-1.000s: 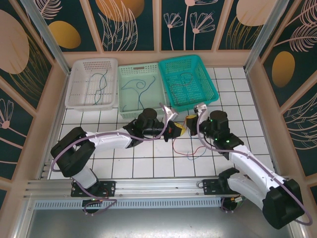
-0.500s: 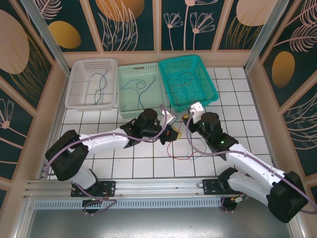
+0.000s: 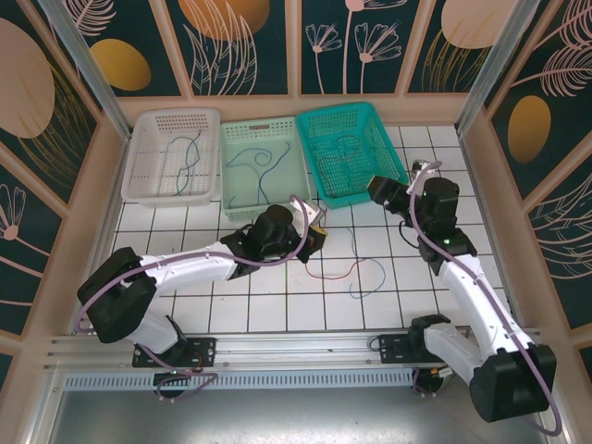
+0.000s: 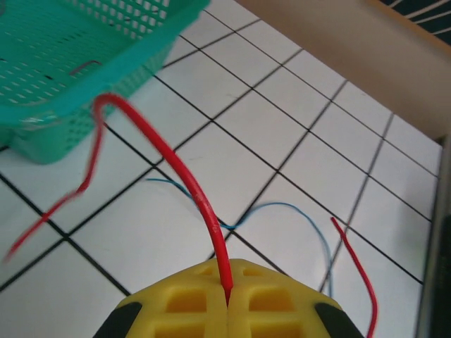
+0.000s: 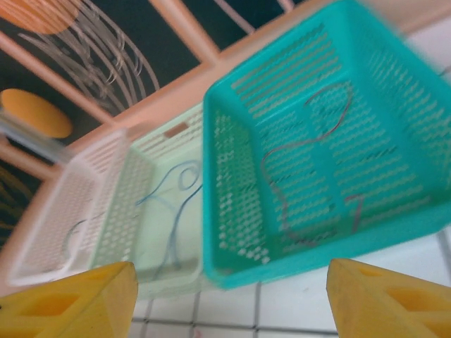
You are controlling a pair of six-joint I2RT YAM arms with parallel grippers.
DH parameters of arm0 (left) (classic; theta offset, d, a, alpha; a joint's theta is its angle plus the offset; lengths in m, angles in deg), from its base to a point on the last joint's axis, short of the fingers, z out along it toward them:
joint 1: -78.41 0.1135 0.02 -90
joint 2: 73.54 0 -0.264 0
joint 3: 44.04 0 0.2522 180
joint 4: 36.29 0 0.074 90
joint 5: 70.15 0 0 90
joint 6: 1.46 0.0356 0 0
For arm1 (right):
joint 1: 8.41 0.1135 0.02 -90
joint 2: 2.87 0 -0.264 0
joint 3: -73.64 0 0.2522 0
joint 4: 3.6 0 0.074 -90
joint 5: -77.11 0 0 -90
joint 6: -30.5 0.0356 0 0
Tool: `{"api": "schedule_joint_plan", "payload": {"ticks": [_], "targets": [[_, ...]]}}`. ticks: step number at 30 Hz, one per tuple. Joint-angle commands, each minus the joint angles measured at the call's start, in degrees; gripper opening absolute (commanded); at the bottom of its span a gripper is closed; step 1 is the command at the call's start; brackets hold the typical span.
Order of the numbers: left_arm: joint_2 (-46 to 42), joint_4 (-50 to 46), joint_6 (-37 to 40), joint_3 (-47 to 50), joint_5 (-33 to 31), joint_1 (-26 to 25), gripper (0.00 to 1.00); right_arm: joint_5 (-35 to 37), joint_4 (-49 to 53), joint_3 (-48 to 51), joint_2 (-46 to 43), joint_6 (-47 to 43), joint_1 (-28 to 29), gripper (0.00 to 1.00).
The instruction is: Untangle the cables
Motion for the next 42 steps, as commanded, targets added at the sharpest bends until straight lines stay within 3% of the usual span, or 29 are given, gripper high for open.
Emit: {"api": "schedule_joint_plan", "payload": {"ticks": [1,8,14,18,26,34,42], "targets": [[-0.1,0.2,3.5,0.4,-5.8,0.0,0.00,-17.1,-4.0,0.4,3.2,14.3,-1.6,0.72],[0.3,-0.2,12.2,0.3,-9.4,0.0,0.00,-32.8,-21.7,5.1,9.9,34.6,-1.3,0.71],[-0.3,-0.2,17.8,0.1,-8.7,-0.1,0.00,-37.8,-25.0,5.3,11.8,38.8,0.5,0.72],[-0.4,0.2,20.1,-0.1,-8.2,-0.1,0.00,-39.3,-31.8,6.7,14.5,43.5,3.5,0.72],[-1.7,0.9,23.4,-0.1,-8.9,-0.4,0.00,-40.1,-35.9,5.4,20.8,45.0,9.1,0.71],[-2.9,2.5,25.5,0.9,-6.7,-1.9,0.00,-39.0,-41.3,5.1,25.2,46.6,9.5,0.68],[-2.8,3.6,26.2,2.3,-6.0,-2.7,0.00,-38.3,-49.2,4.1,29.7,49.7,9.7,0.55]]}}
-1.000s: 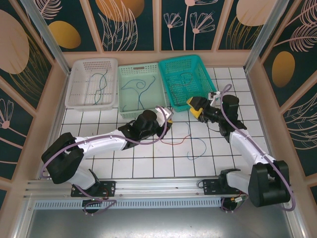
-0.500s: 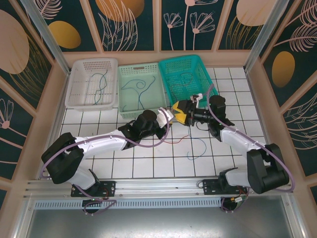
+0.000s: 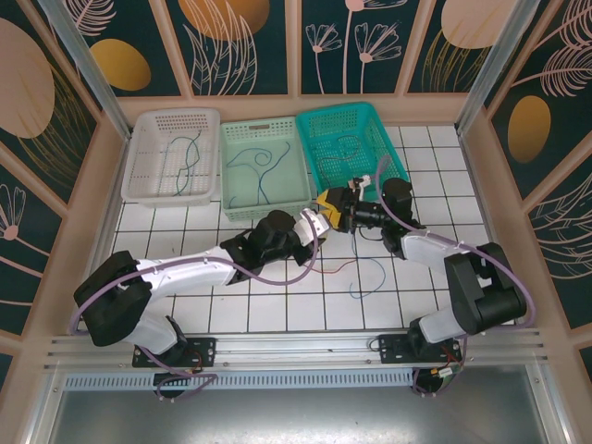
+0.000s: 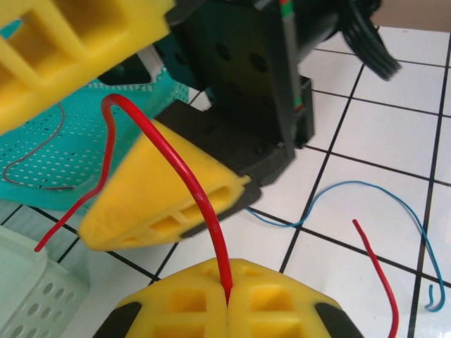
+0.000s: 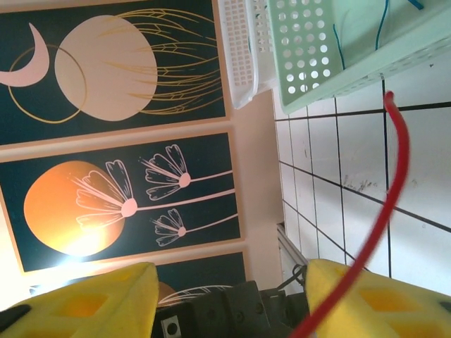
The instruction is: Untangle the cables
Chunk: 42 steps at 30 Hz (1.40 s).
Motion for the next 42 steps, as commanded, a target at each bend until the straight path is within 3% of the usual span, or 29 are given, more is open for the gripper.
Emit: {"api": "schedule_joint_plan", "payload": {"ticks": [1,4,10,14,25,26,27,29,31,34,42], "targets": [[-1.4,2.4,1.2,1.1,0.7,-0.3,0.00,0.0,-6.5,-1.5,0.6,1.3,0.5,0.52],[-1.9,3.1,0.6,2.0,1.0,-0.3,0.00,1.7,-1.8,-2.5,-0.2,-3.4,0.4,0.40],[-3.0,5.1,-2.9,4.3,4.6,-0.3,0.00,11.9,18.3,-7.0,-7.0,-23.0,0.5,0.17],[-1.9,5.3,-7.3,4.3,9.2,-0.3,0.00,17.1,19.2,-6.9,-11.9,-28.5,1.3,0.03],[5.5,5.6,-18.8,0.7,24.7,-0.4,0.01,36.4,29.1,-6.8,-22.7,-45.2,9.1,0.00],[5.7,5.6,-18.8,0.5,24.9,-0.3,0.01,37.0,29.9,-6.8,-23.1,-45.4,9.1,0.03],[5.8,5.6,-18.8,0.4,24.4,-0.3,0.01,37.5,30.9,-6.9,-23.4,-45.6,9.1,0.14],[5.5,5.3,-18.8,0.1,22.6,-0.2,0.02,39.1,33.7,-7.5,-23.8,-46.4,9.0,0.49],[4.9,4.3,-19.2,-0.6,19.5,-0.2,0.01,41.3,36.2,-8.2,-24.6,-47.4,8.9,0.66],[3.8,1.9,-20.8,-1.8,10.2,0.4,0.00,44.8,38.5,-7.7,-27.6,-48.5,8.3,0.75],[1.2,0.8,-26.1,-3.5,-4.2,3.5,0.02,44.7,39.9,-2.7,-32.1,-44.8,6.6,0.75]]}}
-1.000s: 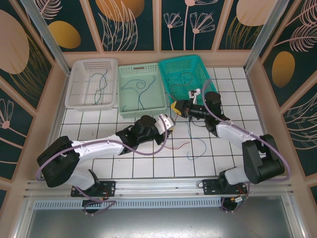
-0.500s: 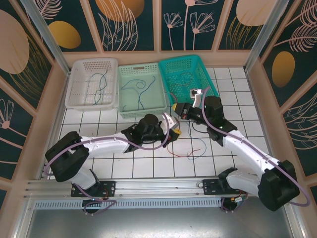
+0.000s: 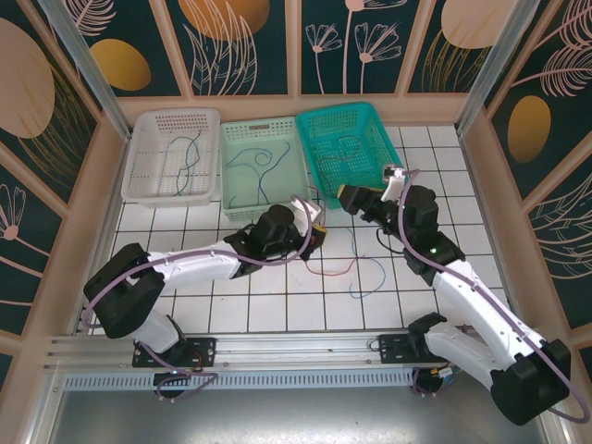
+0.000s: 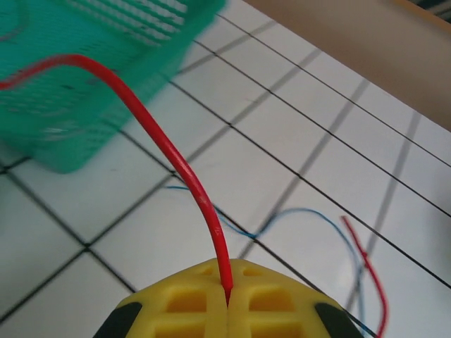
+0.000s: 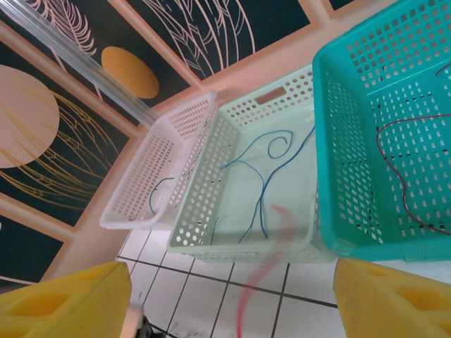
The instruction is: Untangle the cables
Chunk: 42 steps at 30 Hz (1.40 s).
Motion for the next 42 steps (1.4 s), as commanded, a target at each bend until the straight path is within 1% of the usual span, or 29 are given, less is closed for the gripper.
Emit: {"api": "schedule_joint_plan", "payload": {"ticks": [1,6,10,14,19,25,29,30,31,32,34,36,37,39,42], "targets": [[-2.7,-0.4,-2.7,-2.5,-9.8,0.4,0.02,1.0,1.6,2.5,-0.1,2.4,-0.3,0.74],[-4.6,5.1,-2.9,-2.4,-16.3,0.4,0.01,0.1,1.5,4.7,0.5,6.6,-0.3,0.64],[-5.5,9.3,-1.9,-3.0,-19.0,0.4,0.01,-1.4,1.5,6.6,1.8,9.1,-0.2,0.58],[-5.0,10.9,-1.8,-4.4,-17.3,0.4,0.01,-3.2,-2.8,9.3,2.8,12.0,-0.2,0.57],[-4.5,12.2,-2.2,-4.9,-18.4,0.4,0.01,-3.5,-3.6,9.6,4.2,12.3,0.3,0.56],[-2.7,13.4,-2.7,-6.7,-15.3,0.4,0.00,-3.9,-8.6,11.2,5.9,13.1,0.3,0.60],[-2.0,14.5,-3.4,-6.9,-14.5,0.4,0.00,-1.8,-11.2,10.8,7.9,12.9,0.4,0.60],[-2.1,15.4,-3.7,-6.7,-14.6,0.4,0.00,-1.8,-12.2,10.8,8.8,13.2,0.5,0.58],[-2.3,16.3,-4.1,-6.4,-14.7,0.4,0.00,-2.0,-13.5,10.8,9.7,13.8,0.5,0.54],[-2.4,17.2,-4.4,-6.2,-14.8,0.4,0.00,-2.1,-14.8,11.0,10.4,14.6,0.4,0.48],[-2.8,19.7,-5.4,-5.3,-16.1,0.4,0.00,-1.6,-18.4,12.5,10.8,17.1,0.4,0.24],[-3.4,23.4,-6.6,-3.6,-18.3,0.4,0.00,0.3,-22.4,14.8,10.3,20.6,0.1,0.06],[-3.7,25.5,-7.2,-2.6,-19.4,0.4,0.00,0.8,-24.8,16.7,10.0,23.0,-0.3,0.00],[-4.0,29.4,-8.0,-1.2,-20.9,0.4,0.00,0.2,-30.3,20.1,9.9,28.2,-1.6,0.00],[-3.4,33.5,-8.4,-1.3,-20.9,0.4,0.01,-2.6,-38.4,23.2,11.3,34.8,-2.6,0.00]]}}
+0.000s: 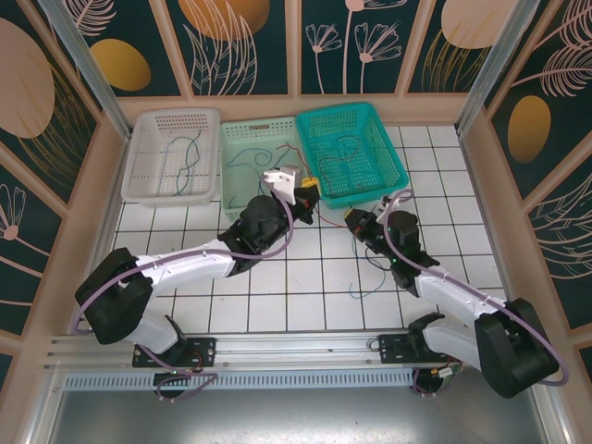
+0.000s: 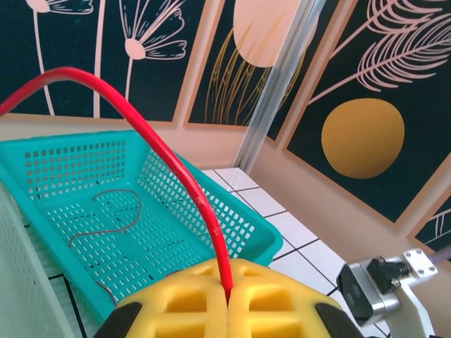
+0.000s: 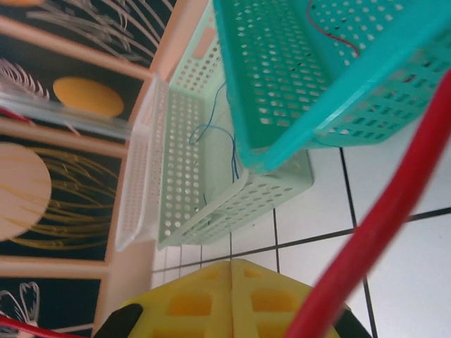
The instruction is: Untangle the cables
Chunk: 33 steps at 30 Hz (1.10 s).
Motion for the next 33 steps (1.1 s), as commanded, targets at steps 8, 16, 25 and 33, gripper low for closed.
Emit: {"api": "schedule_joint_plan", "payload": {"ticks": [8,16,25,33], "targets": [[4.5,11.2,1.2,-6.4,-0.8,0.1,0.01,-5.8,1.8,-5.2,2.7,1.9,-1.4,0.57],[13.6,-9.5,8.7,-26.5,7.4,6.6,0.01,2.5,26.7,-5.6,-13.1,-12.5,-8.2,0.74],[40.4,-41.4,16.7,-71.1,16.4,14.0,0.01,6.1,35.9,-3.9,-16.8,-15.6,-9.3,0.74],[56.1,-56.4,23.4,-93.3,20.4,15.2,0.05,7.8,38.9,-4.7,-17.3,-17.1,-10.6,0.74]]}}
